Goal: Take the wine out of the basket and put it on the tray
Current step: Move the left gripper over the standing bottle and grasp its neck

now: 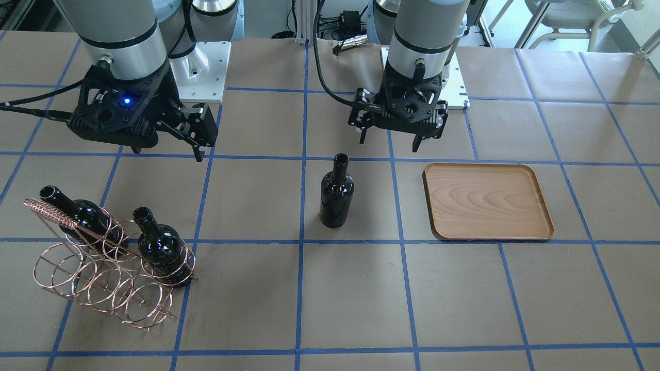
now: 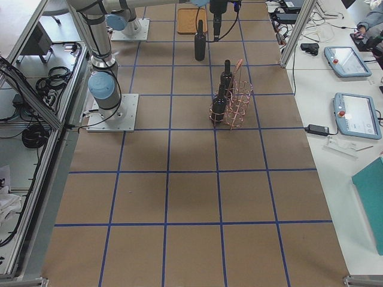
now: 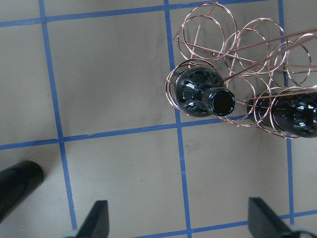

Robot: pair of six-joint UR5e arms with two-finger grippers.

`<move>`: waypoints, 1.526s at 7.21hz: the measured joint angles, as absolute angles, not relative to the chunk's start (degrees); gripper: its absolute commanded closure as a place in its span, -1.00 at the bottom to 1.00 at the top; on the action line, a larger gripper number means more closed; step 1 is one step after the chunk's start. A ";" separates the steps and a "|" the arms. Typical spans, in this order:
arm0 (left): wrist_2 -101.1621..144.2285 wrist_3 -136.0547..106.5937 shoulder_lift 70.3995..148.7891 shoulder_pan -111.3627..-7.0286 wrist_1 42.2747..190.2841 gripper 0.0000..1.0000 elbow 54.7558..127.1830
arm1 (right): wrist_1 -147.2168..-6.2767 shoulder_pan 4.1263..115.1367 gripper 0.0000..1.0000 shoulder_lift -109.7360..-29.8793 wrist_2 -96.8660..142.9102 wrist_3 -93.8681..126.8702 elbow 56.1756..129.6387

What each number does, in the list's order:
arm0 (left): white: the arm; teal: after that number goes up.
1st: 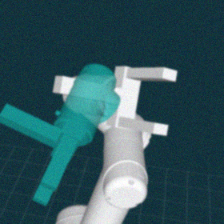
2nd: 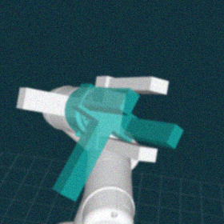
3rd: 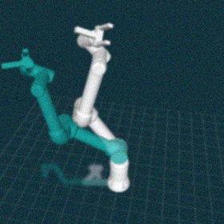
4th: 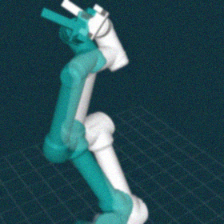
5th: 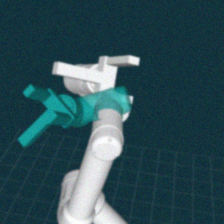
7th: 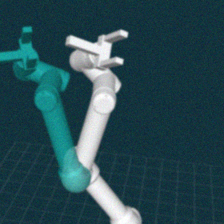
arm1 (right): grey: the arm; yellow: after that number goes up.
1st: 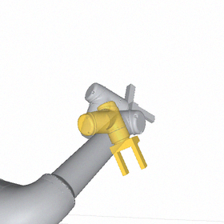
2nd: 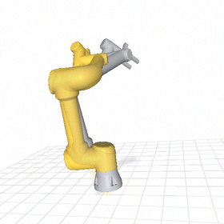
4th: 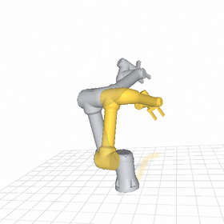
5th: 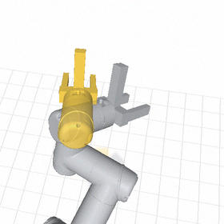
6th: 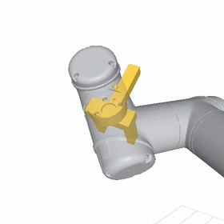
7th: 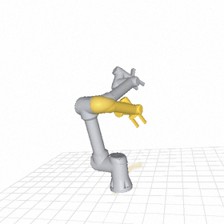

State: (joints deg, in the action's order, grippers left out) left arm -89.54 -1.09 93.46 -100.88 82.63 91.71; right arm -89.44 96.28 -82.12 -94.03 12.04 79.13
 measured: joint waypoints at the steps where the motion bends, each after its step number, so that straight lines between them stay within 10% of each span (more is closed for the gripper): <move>1: -88.95 -1.75 95.50 -102.30 81.85 -1.00 91.05 | -89.44 95.89 -1.00 -82.59 -94.04 11.62 79.56; 6: -88.57 -3.17 102.57 -106.38 78.35 -0.92 89.98 | -89.56 95.62 -1.00 -83.22 -94.05 11.47 80.42; 11: -88.88 -3.00 103.66 -106.43 80.64 -0.01 90.75 | -89.48 95.61 -1.00 -83.27 -94.04 11.65 80.51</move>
State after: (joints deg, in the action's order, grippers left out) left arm -88.88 -3.00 103.66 -106.43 80.64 90.75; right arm -89.48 95.61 -83.27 -94.04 11.65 80.51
